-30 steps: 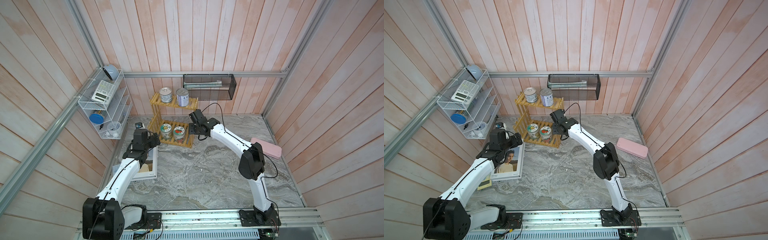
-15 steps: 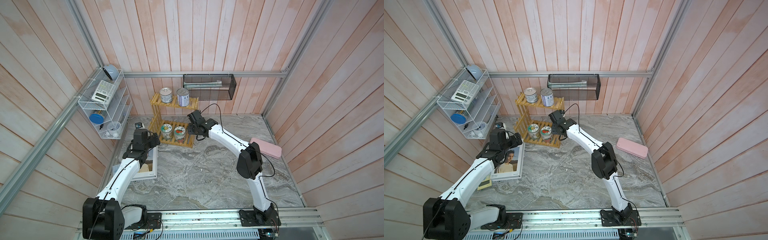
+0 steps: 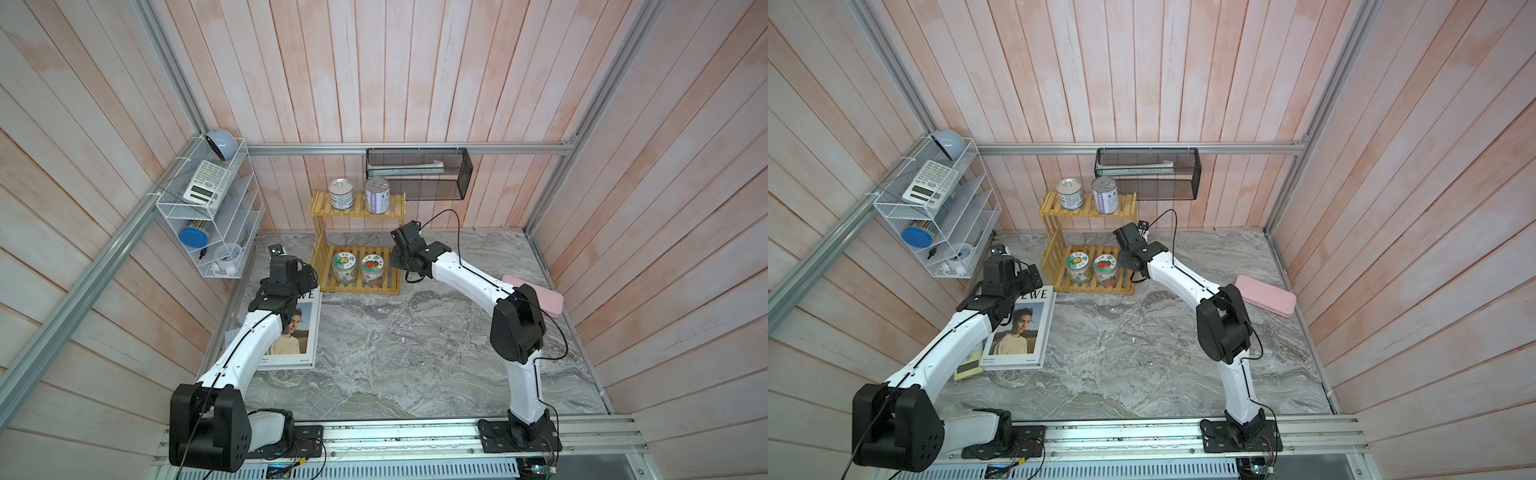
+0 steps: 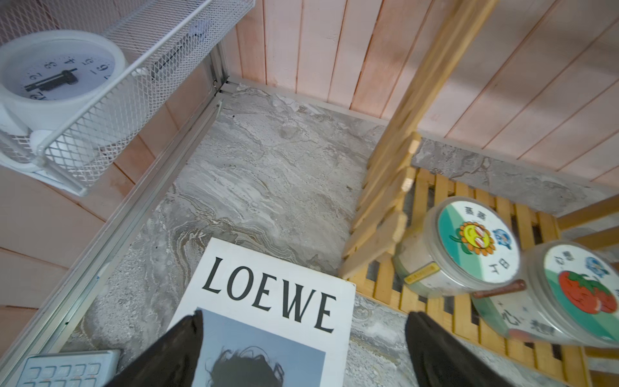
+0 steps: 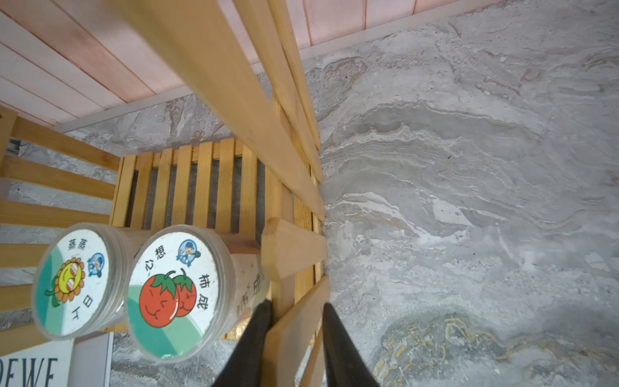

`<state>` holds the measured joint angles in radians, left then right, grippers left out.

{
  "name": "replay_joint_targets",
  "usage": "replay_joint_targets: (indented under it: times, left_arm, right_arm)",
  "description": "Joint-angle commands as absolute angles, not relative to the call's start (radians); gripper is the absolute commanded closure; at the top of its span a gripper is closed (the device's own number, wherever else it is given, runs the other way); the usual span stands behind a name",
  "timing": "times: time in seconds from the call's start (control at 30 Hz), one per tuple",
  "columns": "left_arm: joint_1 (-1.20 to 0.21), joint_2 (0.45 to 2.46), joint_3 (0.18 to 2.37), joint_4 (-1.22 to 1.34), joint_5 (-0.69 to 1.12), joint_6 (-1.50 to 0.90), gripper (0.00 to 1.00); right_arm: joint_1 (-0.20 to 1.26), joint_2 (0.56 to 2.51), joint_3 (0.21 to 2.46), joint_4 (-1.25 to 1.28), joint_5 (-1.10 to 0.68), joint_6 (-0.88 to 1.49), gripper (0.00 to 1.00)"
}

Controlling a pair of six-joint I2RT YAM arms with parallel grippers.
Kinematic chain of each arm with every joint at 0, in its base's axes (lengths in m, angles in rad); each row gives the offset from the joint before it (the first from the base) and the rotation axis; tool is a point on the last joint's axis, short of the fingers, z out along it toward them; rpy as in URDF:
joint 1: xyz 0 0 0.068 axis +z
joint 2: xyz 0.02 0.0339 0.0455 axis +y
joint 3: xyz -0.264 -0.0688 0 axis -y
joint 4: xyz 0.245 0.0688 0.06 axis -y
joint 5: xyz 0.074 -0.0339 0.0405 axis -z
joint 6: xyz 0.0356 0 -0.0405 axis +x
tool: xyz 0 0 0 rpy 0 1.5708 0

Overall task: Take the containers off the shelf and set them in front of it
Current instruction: Move the shelf to the center of the board.

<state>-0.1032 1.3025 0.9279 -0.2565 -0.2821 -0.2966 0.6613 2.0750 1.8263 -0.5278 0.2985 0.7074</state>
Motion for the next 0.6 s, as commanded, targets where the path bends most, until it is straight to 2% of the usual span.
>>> replay_joint_targets:
  times: [0.0,0.37,0.57]
  left_arm:
    - [-0.106,1.343,0.971,-0.244,-0.329,-0.294,0.0]
    - [-0.131,1.55,1.134,-0.14,-0.19,-0.22,0.0]
    - [-0.177,1.692,1.327,-0.228,-0.14,-0.186,0.08]
  right_arm:
    - [0.631,2.052,1.768,-0.585,0.382,0.725,0.7]
    - [0.577,1.978,1.638,-0.533,0.37,0.73,0.71]
    - [0.55,1.943,1.585,-0.519,0.362,0.723,0.71]
